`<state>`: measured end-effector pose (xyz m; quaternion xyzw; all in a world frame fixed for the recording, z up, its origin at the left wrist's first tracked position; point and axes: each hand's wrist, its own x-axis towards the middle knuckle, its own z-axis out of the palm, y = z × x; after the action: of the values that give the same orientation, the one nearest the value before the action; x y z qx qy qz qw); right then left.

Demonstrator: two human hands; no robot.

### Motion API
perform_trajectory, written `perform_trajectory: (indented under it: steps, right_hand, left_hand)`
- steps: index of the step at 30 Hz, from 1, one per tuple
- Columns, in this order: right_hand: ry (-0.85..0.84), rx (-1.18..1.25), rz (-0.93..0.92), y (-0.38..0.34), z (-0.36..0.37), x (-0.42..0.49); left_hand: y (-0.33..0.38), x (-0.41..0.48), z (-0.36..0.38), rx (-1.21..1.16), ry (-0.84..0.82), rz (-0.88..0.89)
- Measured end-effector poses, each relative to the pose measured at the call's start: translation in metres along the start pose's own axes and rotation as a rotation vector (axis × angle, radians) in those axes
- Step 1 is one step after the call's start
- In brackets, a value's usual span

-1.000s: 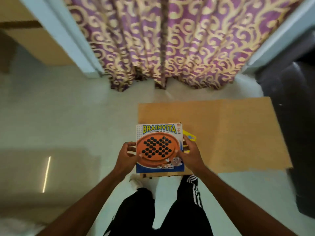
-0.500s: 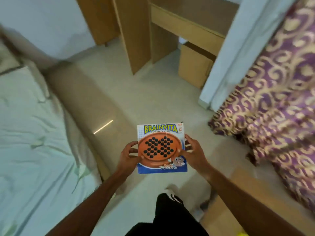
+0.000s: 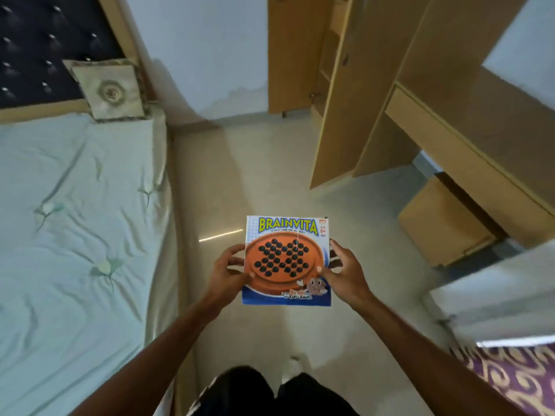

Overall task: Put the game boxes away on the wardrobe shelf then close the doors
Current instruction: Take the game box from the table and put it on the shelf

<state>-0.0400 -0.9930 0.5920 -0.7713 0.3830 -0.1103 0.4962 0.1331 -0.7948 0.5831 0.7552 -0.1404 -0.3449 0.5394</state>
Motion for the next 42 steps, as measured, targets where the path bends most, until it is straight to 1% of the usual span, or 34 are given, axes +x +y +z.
perform_trajectory:
  steps: [5, 8, 11, 13, 17, 20, 22, 25, 31, 35, 39, 42]
  right_hand:
    - [-0.060, -0.045, -0.046, -0.048, 0.016, 0.130]
    - [-0.086, -0.064, -0.065, -0.080, 0.041, 0.222]
    - [-0.115, -0.050, -0.082, -0.113, 0.065, 0.301]
    - [-0.112, -0.048, -0.054, -0.135, 0.080, 0.352]
    - [-0.096, -0.004, -0.067, -0.181, 0.099, 0.447]
    - [-0.074, 0.007, -0.071, -0.208, 0.106, 0.508]
    - [-0.047, 0.028, -0.063, -0.223, 0.109, 0.564]
    - [-0.006, 0.062, -0.036, -0.240, 0.109, 0.647]
    - [0.021, 0.104, 0.023, -0.265, 0.093, 0.823]
    - [0.052, 0.113, 0.017, -0.287, 0.074, 0.915]
    - [0.134, 0.117, -0.010, -0.301, 0.041, 1.006]
    - [0.199, 0.138, 0.019, -0.304, 0.010, 1.070]
  left_hand:
    - [0.040, 0.100, -0.029, -0.061, 0.077, 0.012]
    - [0.062, 0.181, -0.059, -0.100, 0.112, 0.020]
    - [0.086, 0.258, -0.094, -0.113, 0.113, 0.033]
    - [0.106, 0.310, -0.120, -0.084, 0.107, 0.033]
    - [0.157, 0.409, -0.160, -0.032, 0.087, 0.061]
    - [0.189, 0.476, -0.175, 0.010, 0.081, 0.065]
    - [0.214, 0.535, -0.183, 0.003, 0.067, 0.070]
    - [0.246, 0.624, -0.186, 0.028, 0.052, 0.070]
    - [0.315, 0.797, -0.176, 0.050, 0.025, 0.060]
    - [0.364, 0.889, -0.165, 0.048, 0.016, 0.072]
    - [0.418, 0.986, -0.136, 0.031, -0.034, 0.077]
    - [0.455, 1.059, -0.103, 0.063, -0.090, 0.096]
